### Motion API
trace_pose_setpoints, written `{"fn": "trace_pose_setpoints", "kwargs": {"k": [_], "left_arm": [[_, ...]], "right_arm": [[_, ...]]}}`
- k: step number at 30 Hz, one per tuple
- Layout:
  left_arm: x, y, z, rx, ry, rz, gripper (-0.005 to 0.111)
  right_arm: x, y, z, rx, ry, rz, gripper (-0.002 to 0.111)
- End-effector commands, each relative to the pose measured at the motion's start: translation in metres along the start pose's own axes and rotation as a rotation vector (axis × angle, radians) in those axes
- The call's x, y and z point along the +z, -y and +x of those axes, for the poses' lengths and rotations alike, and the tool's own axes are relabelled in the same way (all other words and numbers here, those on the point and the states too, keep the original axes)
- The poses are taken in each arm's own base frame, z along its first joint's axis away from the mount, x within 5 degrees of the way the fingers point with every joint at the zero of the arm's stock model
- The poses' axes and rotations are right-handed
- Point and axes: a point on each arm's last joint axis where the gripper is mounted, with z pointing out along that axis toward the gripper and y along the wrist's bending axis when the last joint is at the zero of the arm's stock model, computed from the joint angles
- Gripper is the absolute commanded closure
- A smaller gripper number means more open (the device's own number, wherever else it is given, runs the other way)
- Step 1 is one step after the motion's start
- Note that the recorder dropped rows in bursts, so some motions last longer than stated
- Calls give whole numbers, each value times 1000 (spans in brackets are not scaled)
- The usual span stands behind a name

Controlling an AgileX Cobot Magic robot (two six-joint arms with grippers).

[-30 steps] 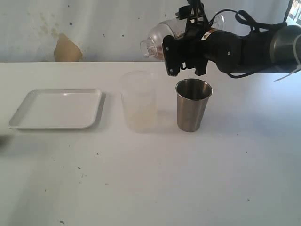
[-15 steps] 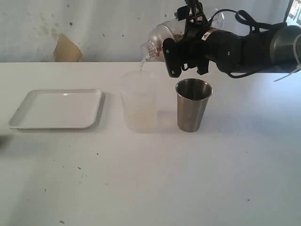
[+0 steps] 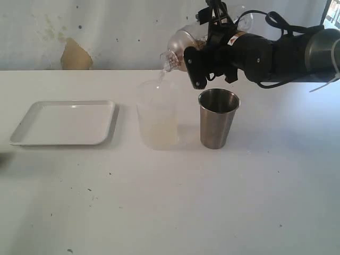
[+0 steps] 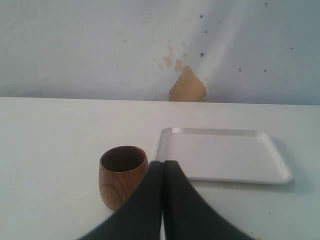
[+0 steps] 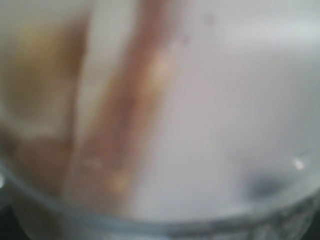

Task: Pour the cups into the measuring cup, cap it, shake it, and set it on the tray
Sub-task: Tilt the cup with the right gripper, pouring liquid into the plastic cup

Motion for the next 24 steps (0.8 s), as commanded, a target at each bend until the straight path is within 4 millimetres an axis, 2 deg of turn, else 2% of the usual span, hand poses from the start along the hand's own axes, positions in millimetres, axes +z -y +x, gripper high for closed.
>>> {"fn": "trace_pose_setpoints", "kwargs": {"k": [1, 24], "left_arm": [[0, 0, 1, -6, 5, 1, 106], [0, 0, 1, -6, 5, 1, 106]], "right_arm": [[-3, 17, 9, -46, -55, 105, 108], [-4, 20, 9, -87, -74, 138, 108]]}}
